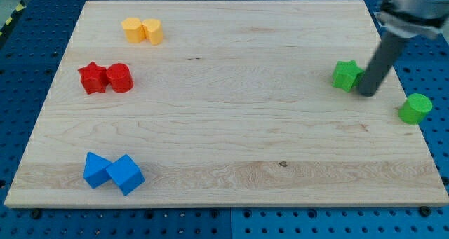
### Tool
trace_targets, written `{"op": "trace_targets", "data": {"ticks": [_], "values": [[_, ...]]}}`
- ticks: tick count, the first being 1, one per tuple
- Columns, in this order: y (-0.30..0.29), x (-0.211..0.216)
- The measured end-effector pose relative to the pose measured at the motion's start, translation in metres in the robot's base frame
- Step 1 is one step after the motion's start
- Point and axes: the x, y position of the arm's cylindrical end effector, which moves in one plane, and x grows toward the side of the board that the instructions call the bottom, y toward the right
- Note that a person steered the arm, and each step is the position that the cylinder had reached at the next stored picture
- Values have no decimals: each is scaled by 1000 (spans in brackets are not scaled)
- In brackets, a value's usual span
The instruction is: Push the green star left a bit
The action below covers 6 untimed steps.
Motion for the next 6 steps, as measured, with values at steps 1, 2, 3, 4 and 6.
{"op": "trace_targets", "data": {"ticks": [1, 2, 3, 4, 6], "values": [[-1, 77], [94, 148], [140, 150], [141, 143], [142, 63]]}}
